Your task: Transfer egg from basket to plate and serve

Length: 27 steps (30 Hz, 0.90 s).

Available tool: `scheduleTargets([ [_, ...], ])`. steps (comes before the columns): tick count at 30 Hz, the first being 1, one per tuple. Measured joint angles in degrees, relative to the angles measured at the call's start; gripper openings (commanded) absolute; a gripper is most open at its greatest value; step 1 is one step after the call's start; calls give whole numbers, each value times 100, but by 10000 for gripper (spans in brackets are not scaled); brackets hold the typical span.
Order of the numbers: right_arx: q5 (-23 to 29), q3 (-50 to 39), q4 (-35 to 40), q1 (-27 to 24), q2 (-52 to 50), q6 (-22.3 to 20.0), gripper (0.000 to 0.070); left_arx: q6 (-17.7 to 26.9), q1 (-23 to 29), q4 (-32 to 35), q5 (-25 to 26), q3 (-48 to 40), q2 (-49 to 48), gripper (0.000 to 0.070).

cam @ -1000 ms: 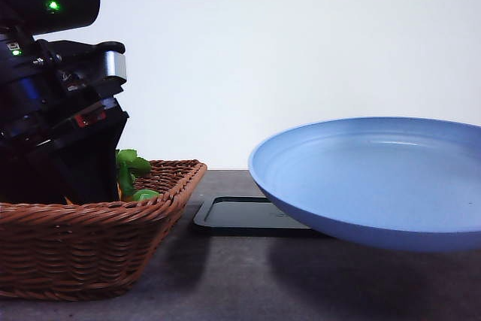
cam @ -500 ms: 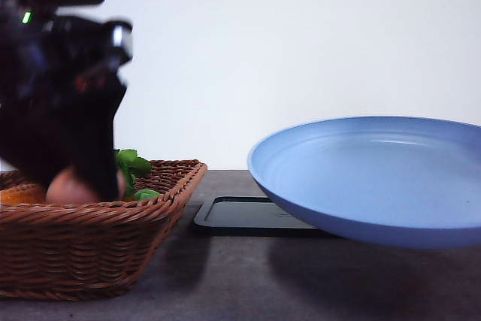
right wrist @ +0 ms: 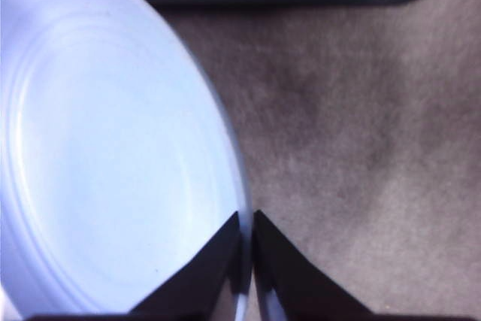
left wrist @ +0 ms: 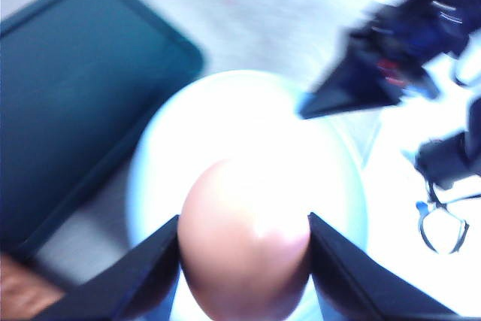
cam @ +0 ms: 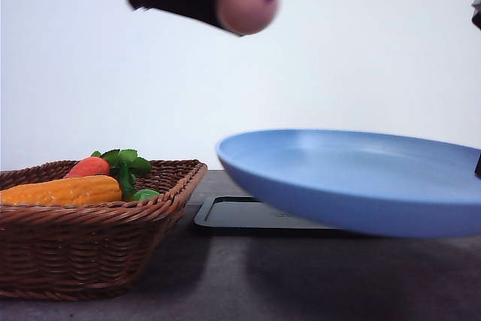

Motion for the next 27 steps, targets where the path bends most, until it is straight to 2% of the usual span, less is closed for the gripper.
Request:
scheduleTargets([
  [5,-55,-2,118,56,53,5,0,396,-723,25,-1019,0,489,187],
  [10,-55,-2,118,56,53,16,0,674,-1000,74,-1670,-2,1026,189],
  [19,-54,-2,114,56,53,18,0,837,-1094,158,-1782,-2,1522,200],
  [21,-54,-2,116,56,53,18,0,847,-1096,162,-1782,-2,1527,239],
  [25,-54,-2,105,56,53,18,0,848,-1108,160,-1784,-2,1541,363],
  [27,-56,-2,103,56,53,18,0,848,-1121,161,-1784,-2,1541,390],
])
